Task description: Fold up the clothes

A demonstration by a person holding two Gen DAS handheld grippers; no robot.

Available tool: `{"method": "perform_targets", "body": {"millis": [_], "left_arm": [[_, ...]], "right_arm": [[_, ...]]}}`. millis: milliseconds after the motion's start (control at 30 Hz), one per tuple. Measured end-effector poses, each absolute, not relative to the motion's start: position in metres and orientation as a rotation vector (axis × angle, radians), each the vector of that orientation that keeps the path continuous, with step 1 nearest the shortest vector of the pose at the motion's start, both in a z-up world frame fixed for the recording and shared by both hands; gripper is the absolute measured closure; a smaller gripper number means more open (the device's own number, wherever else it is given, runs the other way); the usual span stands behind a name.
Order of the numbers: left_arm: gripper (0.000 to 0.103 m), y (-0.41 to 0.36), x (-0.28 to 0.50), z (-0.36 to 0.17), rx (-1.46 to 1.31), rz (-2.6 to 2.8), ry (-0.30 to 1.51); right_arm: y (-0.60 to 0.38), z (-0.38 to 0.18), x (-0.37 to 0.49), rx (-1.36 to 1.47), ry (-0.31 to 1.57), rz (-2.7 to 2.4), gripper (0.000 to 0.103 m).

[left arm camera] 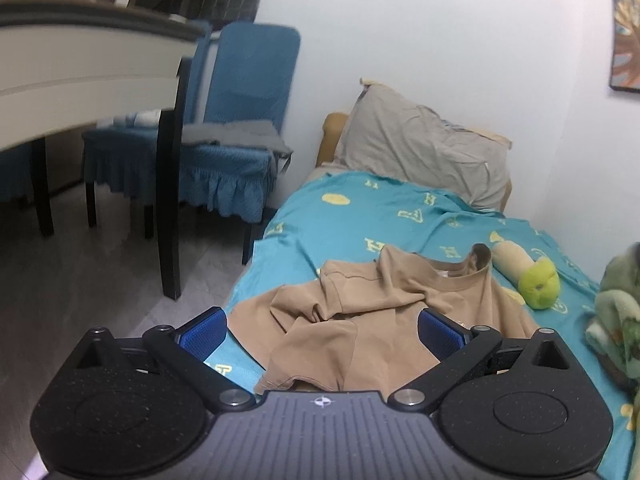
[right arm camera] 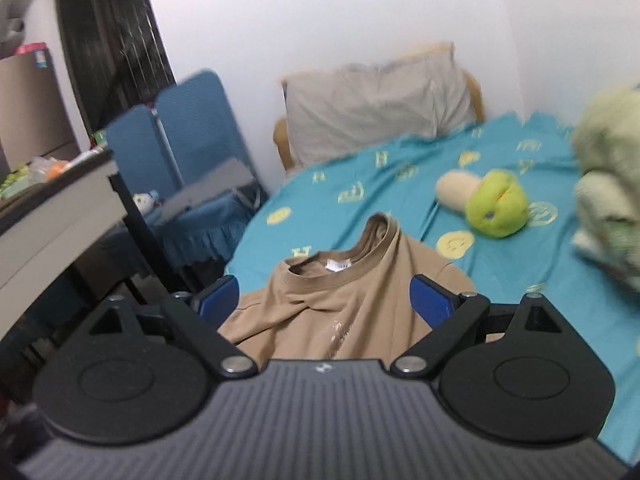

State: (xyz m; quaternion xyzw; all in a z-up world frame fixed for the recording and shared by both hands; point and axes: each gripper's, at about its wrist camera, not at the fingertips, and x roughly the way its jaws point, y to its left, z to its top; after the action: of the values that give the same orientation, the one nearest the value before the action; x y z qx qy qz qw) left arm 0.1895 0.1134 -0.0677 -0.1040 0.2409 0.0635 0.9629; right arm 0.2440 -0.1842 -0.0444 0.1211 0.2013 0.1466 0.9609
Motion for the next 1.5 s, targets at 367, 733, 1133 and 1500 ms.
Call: {"method": "perform_targets", "body": {"millis": [367, 733, 1133, 1500], "left_arm": [[0.000, 0.108, 0.186, -0.075, -0.180, 0.120, 0.501], [0.001, 0.159, 0.227, -0.105, -0.346, 0.189, 0.599], [0.032, 0.233, 0.289, -0.173, -0.657, 0.226, 0.758], [0.098, 0.234, 0.316, -0.176, -0.635, 0.151, 0.721]], "right_arm": [[-0.193, -0.073, 0.177, 0.224, 0.302, 0.223, 0.009], [-0.192, -0.084, 0.188, 0.145, 0.347, 0.163, 0.020], [-0.206, -0.113, 0.212, 0.206, 0.365, 0.071, 0.011], [-0.174, -0.118, 0.225, 0.048, 0.419, 0.110, 0.009]]}}
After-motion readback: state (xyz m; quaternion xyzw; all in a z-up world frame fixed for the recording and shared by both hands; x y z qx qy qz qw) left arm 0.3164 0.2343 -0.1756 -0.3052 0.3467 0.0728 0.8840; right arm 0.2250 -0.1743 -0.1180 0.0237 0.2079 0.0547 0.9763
